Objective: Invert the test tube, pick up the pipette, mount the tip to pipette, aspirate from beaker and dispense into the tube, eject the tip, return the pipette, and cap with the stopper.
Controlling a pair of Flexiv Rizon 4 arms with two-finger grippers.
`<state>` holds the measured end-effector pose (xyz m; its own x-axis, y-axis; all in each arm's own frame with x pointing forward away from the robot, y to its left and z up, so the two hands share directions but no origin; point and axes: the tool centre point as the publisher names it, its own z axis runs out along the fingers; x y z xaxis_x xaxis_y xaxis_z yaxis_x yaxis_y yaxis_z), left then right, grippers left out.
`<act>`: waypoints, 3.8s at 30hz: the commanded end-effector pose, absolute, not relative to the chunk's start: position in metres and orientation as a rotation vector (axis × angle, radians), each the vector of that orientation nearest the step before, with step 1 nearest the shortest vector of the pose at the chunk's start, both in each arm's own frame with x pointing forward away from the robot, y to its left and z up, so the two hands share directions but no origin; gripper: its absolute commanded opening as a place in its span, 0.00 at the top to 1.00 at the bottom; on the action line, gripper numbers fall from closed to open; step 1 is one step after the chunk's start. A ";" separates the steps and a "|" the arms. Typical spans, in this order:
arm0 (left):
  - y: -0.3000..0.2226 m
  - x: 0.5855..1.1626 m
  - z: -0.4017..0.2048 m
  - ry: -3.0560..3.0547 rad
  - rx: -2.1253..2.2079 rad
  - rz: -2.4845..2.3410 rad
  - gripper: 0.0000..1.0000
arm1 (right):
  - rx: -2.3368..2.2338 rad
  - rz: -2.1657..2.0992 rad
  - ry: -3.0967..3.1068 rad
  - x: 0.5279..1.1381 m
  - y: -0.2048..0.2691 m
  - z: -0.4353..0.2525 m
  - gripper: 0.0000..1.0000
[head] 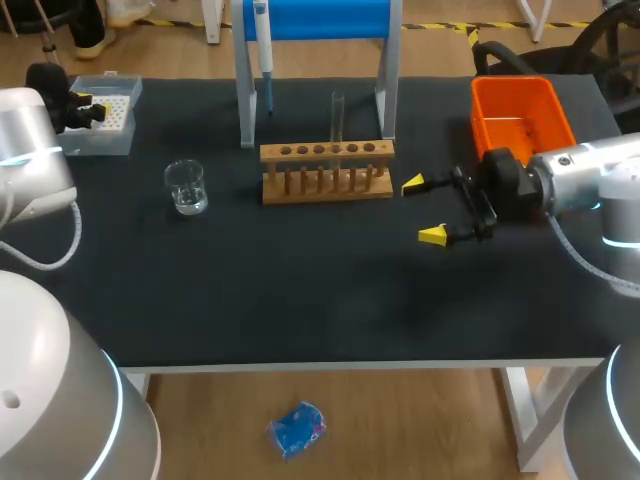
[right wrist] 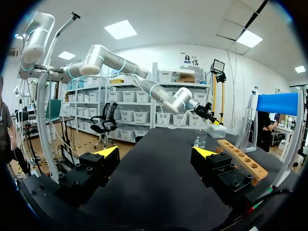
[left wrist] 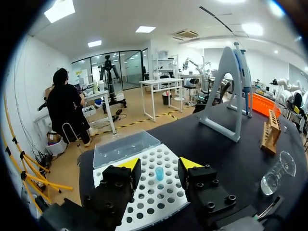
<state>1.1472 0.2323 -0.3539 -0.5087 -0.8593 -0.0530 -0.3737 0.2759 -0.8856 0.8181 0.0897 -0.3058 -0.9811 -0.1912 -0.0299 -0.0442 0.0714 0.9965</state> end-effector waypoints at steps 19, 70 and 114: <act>0.233 1.151 -0.363 2.010 -1.123 -1.156 0.71 | 0.246 -2.056 -2.217 0.818 0.089 -0.306 0.00; 0.232 1.152 -0.366 2.003 -1.133 -1.160 1.00 | 0.246 -2.056 -2.217 0.818 0.089 -0.306 0.00; 0.227 1.136 -0.288 1.944 -1.042 -1.128 1.00 | 0.246 -2.056 -2.217 0.818 0.089 -0.306 0.00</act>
